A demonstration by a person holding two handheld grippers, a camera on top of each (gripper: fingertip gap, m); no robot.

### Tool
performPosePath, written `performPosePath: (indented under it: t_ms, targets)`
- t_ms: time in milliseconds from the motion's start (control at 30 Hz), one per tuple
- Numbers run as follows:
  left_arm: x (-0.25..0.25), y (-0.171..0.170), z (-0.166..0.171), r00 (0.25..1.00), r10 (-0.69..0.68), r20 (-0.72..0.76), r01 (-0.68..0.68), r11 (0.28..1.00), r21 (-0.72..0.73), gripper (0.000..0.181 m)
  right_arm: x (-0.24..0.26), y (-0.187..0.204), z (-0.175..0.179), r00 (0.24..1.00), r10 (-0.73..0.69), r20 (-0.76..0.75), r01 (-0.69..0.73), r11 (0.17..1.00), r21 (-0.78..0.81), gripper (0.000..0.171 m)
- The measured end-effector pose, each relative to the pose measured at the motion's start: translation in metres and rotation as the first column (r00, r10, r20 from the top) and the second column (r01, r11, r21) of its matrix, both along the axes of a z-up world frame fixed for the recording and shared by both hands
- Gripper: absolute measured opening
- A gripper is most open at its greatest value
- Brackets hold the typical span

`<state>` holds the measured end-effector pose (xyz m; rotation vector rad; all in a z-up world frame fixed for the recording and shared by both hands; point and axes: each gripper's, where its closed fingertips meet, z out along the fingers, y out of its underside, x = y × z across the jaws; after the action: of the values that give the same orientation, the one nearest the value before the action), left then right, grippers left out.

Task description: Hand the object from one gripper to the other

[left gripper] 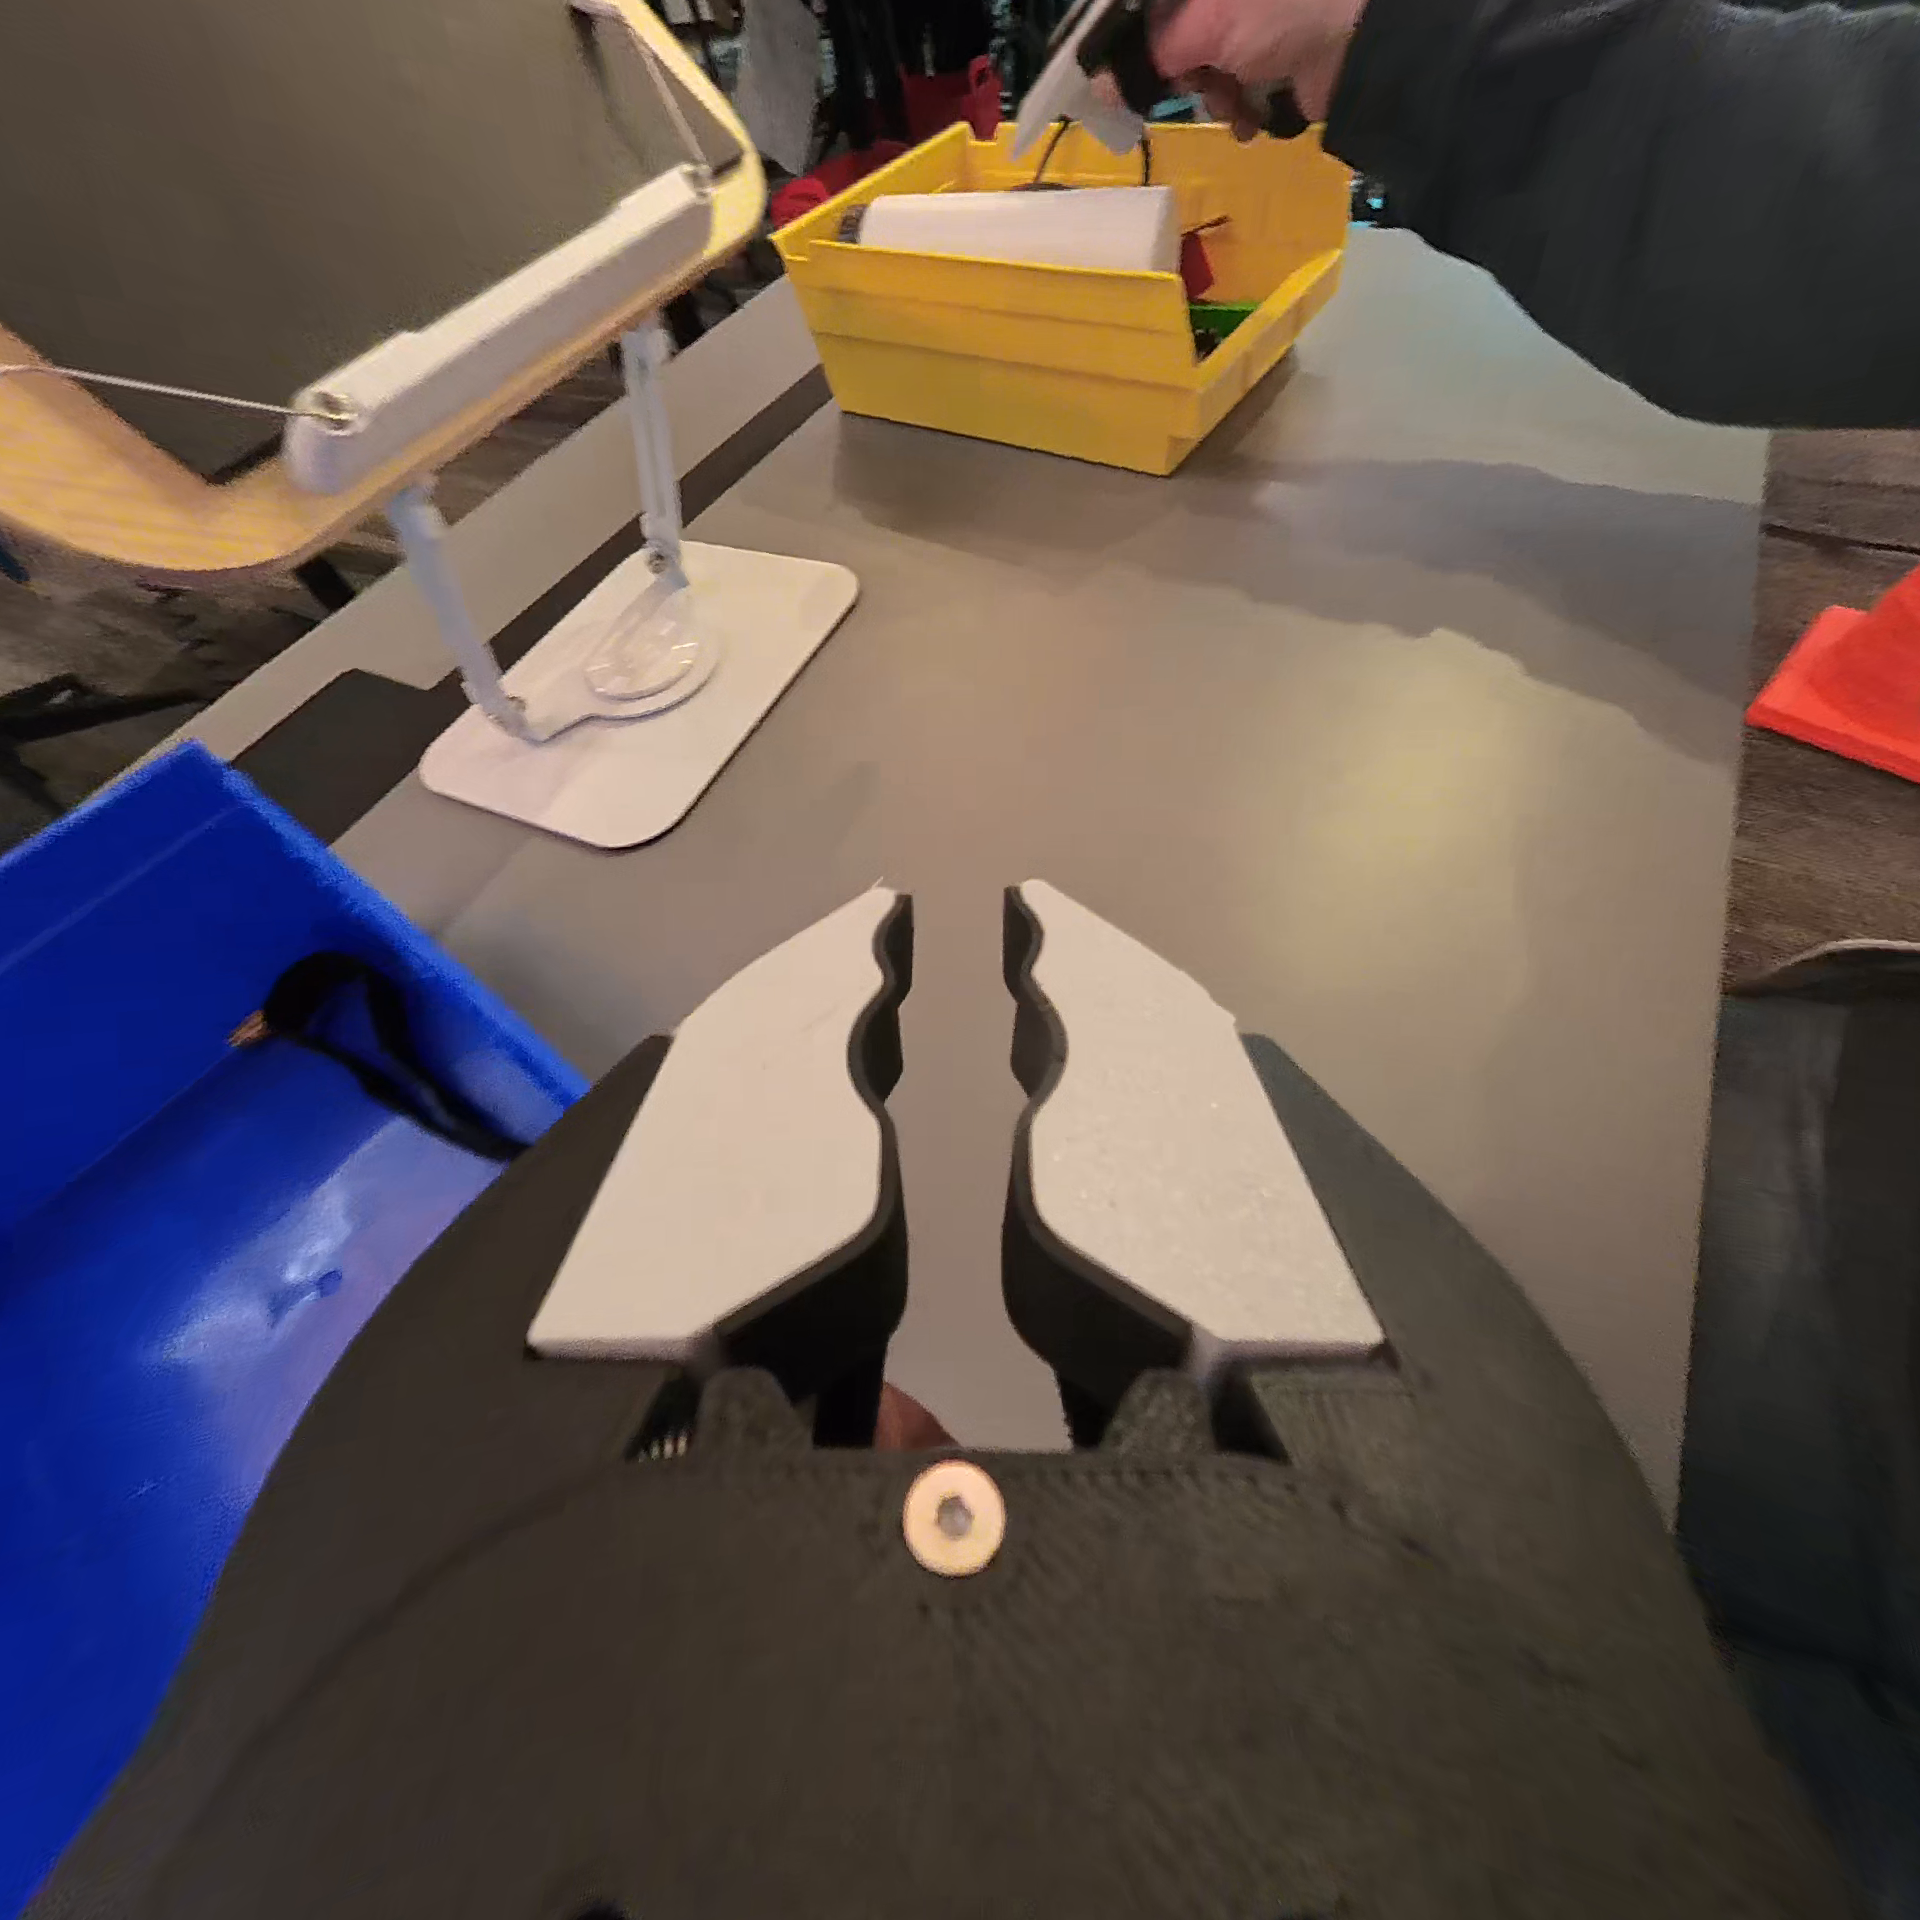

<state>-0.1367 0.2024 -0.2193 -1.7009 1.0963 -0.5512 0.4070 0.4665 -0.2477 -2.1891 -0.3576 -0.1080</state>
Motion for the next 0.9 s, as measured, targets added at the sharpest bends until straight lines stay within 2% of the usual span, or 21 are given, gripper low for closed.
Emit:
performPosePath:
  t_ms: [167,333,433,500,567,667,800,900]
  targets:
    - [-0.049,0.031,0.017,0.981,0.196,-0.013,-0.195,0.979,0.054,0.024,-0.033,-0.026,0.049,0.994,0.029,0.108,-0.049,0.980,0.190,0.061]
    - [-0.097,0.069,0.016,0.937,0.336,-0.095,-0.328,0.940,0.090,0.034,-0.119,-0.066,0.082,0.978,0.179,0.107,-0.206,0.913,0.353,0.049]
    - [-0.113,0.096,0.005,0.915,0.377,-0.145,-0.367,0.926,0.091,0.037,-0.182,-0.090,0.096,0.959,0.272,0.079,-0.277,0.837,0.472,0.053]
    - [-0.115,0.113,-0.006,0.913,0.366,-0.181,-0.361,0.931,0.059,0.040,-0.222,-0.102,0.094,0.940,0.332,0.080,-0.326,0.803,0.498,0.053]
    - [-0.108,0.131,-0.011,0.923,0.338,-0.183,-0.332,0.941,0.066,0.033,-0.261,-0.107,0.085,0.907,0.418,0.049,-0.383,0.772,0.508,0.049]
    - [-0.101,0.165,-0.030,0.918,0.325,-0.229,-0.326,0.945,0.033,0.035,-0.298,-0.101,0.049,0.877,0.480,-0.028,-0.416,0.787,0.455,0.046]
    - [-0.089,0.205,-0.074,0.908,0.316,-0.273,-0.368,0.915,-0.165,0.043,-0.328,-0.093,0.008,0.843,0.525,-0.116,-0.439,0.797,0.415,0.042]
    - [-0.091,0.231,-0.107,0.872,0.340,-0.352,-0.430,0.876,-0.218,0.047,-0.338,-0.089,-0.012,0.838,0.534,-0.112,-0.456,0.799,0.392,0.041]
